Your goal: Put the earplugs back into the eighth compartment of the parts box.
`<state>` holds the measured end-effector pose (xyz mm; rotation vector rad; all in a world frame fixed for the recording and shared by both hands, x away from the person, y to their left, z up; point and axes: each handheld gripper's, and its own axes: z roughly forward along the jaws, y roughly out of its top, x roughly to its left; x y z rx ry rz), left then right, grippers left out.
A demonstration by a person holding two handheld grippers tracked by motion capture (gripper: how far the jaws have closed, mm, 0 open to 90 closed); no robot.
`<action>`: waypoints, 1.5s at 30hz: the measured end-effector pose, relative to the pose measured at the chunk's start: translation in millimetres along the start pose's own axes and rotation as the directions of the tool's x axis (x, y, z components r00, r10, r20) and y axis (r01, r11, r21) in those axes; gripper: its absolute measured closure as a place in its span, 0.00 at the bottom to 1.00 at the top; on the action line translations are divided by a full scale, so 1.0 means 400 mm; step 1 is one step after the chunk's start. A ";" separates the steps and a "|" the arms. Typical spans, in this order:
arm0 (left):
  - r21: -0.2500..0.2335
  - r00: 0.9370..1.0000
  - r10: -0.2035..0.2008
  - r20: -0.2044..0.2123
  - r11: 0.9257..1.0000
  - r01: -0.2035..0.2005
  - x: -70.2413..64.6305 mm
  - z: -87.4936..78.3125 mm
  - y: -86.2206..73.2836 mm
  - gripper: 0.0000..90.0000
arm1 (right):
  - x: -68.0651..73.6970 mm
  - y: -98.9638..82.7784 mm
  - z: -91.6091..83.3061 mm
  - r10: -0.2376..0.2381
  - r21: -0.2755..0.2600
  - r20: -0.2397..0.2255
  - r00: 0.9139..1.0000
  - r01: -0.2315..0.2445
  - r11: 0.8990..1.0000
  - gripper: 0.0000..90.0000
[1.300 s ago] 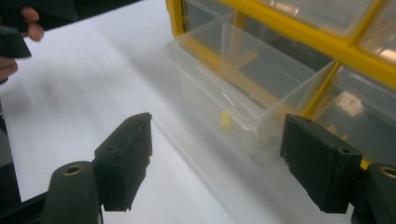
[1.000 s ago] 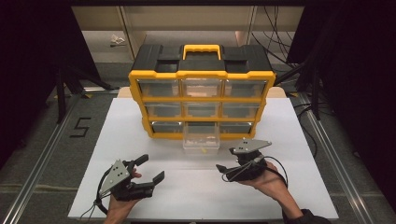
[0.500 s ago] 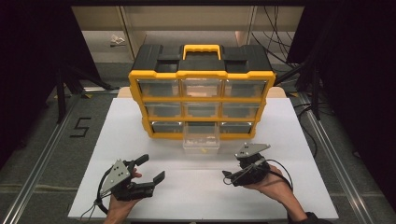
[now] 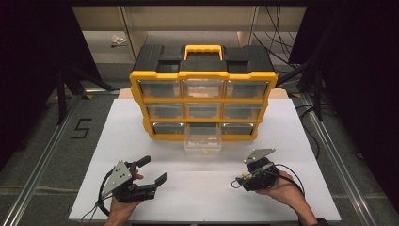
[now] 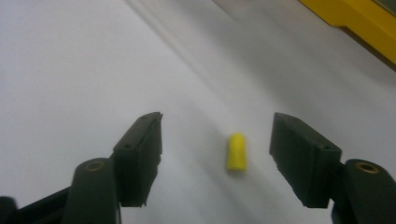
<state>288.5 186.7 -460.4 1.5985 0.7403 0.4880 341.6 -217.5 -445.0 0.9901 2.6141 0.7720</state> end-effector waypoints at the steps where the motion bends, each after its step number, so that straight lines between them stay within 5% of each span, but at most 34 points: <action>1: 0.000 1.000 0.003 0.001 1.000 -0.003 -0.001 -0.001 0.000 0.18 | -0.004 -0.002 0.002 0.004 0.001 0.001 1.000 -0.004 1.000 0.42; 14: -0.001 1.000 0.007 0.005 1.000 -0.007 -0.002 -0.003 0.001 0.18 | -0.024 -0.020 0.039 0.016 0.059 0.011 1.000 -0.016 0.998 0.68; 22: -0.002 1.000 0.010 0.006 1.000 -0.010 -0.003 -0.004 0.001 0.18 | -0.028 -0.026 0.054 -0.017 0.072 0.013 1.000 0.016 0.997 0.88; 27: -0.002 1.000 0.009 0.006 1.000 -0.009 -0.002 -0.004 0.001 0.18 | -0.019 -0.025 0.052 -0.059 0.078 0.018 0.998 0.057 0.995 0.90; 37: -0.002 1.000 0.010 0.006 1.000 -0.010 -0.003 -0.004 0.001 0.18 | -0.012 -0.007 0.018 -0.049 -0.036 0.033 0.998 0.050 0.998 0.90; 45: -0.003 1.000 0.010 0.006 1.000 -0.010 -0.003 -0.004 0.001 0.18 | -0.010 0.004 -0.008 -0.015 -0.153 0.040 0.999 0.021 0.988 0.90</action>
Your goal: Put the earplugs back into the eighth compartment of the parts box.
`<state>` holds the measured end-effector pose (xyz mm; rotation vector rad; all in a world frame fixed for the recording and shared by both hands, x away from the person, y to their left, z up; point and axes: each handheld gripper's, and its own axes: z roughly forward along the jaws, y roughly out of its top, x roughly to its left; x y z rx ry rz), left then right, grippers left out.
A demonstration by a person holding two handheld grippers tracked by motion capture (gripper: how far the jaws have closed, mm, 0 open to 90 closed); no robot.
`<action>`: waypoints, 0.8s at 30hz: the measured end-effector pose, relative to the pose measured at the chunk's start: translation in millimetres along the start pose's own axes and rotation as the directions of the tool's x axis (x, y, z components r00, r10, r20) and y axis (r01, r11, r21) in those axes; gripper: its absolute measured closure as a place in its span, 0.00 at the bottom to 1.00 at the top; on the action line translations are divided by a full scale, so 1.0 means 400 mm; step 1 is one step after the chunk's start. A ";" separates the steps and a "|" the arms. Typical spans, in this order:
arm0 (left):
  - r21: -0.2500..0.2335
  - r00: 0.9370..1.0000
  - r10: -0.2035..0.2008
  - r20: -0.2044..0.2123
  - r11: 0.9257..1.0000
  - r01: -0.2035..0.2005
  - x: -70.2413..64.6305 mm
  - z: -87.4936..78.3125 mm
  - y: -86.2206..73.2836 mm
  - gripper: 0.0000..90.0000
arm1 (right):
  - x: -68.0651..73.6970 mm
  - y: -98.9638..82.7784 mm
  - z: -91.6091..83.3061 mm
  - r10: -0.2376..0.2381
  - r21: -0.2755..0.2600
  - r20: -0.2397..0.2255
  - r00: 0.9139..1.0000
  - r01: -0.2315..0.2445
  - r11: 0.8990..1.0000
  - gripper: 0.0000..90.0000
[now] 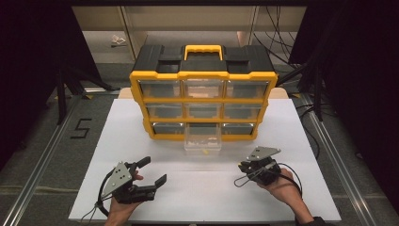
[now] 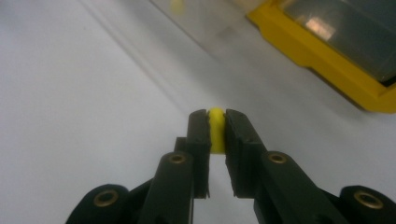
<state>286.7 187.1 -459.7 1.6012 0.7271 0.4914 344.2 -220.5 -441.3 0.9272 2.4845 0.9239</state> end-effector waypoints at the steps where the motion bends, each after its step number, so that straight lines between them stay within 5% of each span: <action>1: 0.000 1.000 0.000 0.000 1.000 0.000 0.000 0.000 0.000 0.18 | 0.001 0.002 -0.003 0.004 -0.016 0.000 1.000 -0.004 1.000 0.90; 12: 0.001 1.000 0.001 0.000 1.000 -0.001 0.000 0.000 0.000 0.18 | 0.002 0.014 -0.019 0.069 -0.162 -0.022 0.997 -0.072 0.984 0.90; 24: -0.002 1.000 0.000 -0.002 1.000 0.000 0.002 -0.001 0.000 0.18 | 0.021 0.045 -0.019 0.076 -0.253 -0.028 0.997 -0.080 0.964 0.90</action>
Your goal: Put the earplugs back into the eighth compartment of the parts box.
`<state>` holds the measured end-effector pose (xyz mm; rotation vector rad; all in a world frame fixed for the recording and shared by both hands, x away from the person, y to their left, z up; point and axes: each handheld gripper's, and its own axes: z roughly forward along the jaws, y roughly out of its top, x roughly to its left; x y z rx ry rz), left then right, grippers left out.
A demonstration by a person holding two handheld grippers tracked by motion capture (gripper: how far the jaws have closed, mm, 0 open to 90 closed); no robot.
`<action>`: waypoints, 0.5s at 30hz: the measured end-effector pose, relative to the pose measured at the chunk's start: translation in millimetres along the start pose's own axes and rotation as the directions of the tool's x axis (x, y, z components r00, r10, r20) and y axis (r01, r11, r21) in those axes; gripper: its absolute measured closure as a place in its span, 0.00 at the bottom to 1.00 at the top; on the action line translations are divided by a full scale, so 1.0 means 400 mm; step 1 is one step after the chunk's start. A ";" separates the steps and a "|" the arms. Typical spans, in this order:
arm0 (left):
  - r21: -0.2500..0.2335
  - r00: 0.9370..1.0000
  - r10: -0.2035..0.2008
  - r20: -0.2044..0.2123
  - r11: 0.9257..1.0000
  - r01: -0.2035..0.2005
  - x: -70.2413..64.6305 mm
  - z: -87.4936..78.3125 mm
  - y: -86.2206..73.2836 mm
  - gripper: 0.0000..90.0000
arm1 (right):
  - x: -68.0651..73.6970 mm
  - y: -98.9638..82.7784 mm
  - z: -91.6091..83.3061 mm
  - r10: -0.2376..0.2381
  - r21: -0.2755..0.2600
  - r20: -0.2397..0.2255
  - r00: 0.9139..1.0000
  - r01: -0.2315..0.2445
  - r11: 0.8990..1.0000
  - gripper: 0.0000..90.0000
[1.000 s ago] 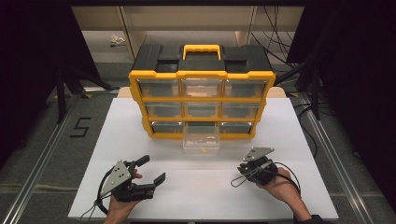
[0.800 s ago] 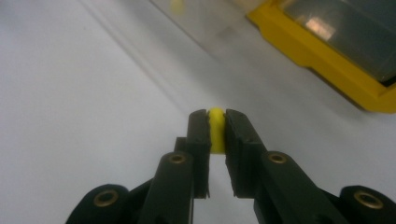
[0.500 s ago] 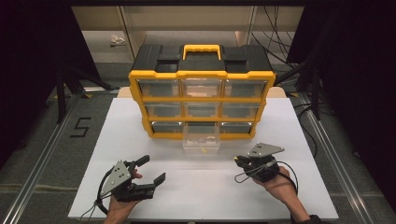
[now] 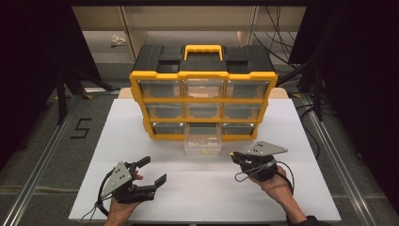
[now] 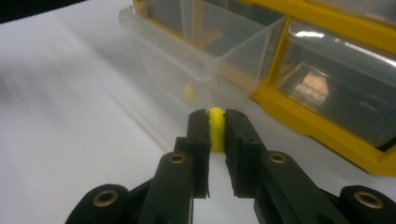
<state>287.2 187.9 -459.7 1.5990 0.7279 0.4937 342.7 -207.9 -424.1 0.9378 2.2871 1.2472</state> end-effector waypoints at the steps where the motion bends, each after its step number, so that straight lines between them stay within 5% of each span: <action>1: 0.000 1.000 0.000 0.000 1.000 0.000 0.000 0.000 0.000 0.18 | 0.001 0.004 0.000 -0.002 -0.011 0.003 1.000 0.002 1.000 0.90; 15: -0.007 1.000 -0.005 -0.003 1.000 0.005 0.001 -0.001 -0.001 0.18 | 0.013 0.090 0.027 0.001 -0.106 0.001 1.000 -0.001 0.994 0.90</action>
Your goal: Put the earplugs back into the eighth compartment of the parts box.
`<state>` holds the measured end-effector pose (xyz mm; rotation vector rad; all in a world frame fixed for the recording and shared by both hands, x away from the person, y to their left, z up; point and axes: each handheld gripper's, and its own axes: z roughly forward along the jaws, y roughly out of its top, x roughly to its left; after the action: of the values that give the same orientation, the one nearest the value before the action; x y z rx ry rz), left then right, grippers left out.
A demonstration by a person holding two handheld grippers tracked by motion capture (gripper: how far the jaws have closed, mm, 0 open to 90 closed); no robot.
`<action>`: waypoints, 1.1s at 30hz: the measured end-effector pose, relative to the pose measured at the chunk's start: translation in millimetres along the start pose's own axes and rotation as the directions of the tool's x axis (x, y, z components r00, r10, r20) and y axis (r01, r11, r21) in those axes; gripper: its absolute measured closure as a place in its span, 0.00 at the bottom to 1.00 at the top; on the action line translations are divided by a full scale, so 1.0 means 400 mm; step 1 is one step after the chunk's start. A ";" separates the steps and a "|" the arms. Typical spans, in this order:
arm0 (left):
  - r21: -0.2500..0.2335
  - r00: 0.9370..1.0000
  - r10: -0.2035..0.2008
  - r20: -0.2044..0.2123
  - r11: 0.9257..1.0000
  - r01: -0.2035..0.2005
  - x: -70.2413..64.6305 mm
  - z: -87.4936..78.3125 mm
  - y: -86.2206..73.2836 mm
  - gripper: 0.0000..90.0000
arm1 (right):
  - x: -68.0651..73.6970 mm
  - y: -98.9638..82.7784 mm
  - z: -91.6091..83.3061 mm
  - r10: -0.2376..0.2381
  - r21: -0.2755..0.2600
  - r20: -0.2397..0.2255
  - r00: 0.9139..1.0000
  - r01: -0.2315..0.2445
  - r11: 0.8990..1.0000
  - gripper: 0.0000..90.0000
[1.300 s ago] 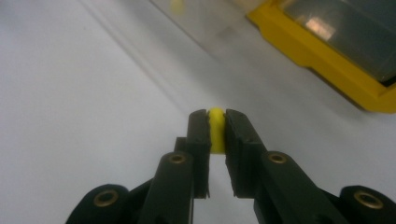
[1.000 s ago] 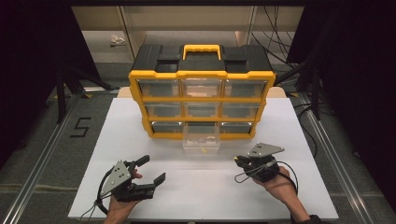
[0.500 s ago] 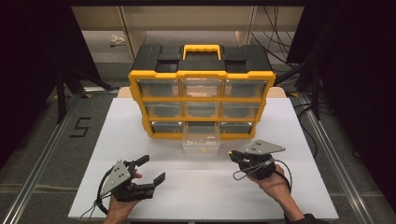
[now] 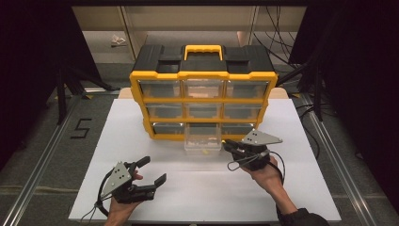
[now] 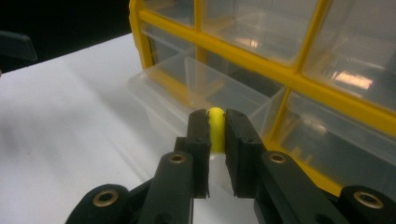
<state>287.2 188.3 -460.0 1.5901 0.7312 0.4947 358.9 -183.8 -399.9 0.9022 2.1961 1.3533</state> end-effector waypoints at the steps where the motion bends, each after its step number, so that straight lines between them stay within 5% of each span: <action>1: 0.000 1.000 0.000 0.000 1.000 0.000 0.000 0.000 0.000 0.18 | 0.001 0.005 0.004 -0.001 -0.003 -0.003 1.000 0.001 1.000 0.90; 26: -0.003 1.000 -0.007 -0.004 1.000 0.007 0.003 -0.002 -0.001 0.18 | 0.000 0.042 0.133 0.021 0.012 -0.004 1.000 -0.021 1.000 0.89; 33: -0.003 1.000 -0.007 -0.003 1.000 0.007 0.003 -0.001 -0.001 0.18 | -0.001 0.041 0.143 0.037 0.009 -0.001 0.999 -0.037 0.999 0.76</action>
<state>287.7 189.6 -460.4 1.5845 0.7374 0.4928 400.7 -142.8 -411.0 0.9504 2.1979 1.3626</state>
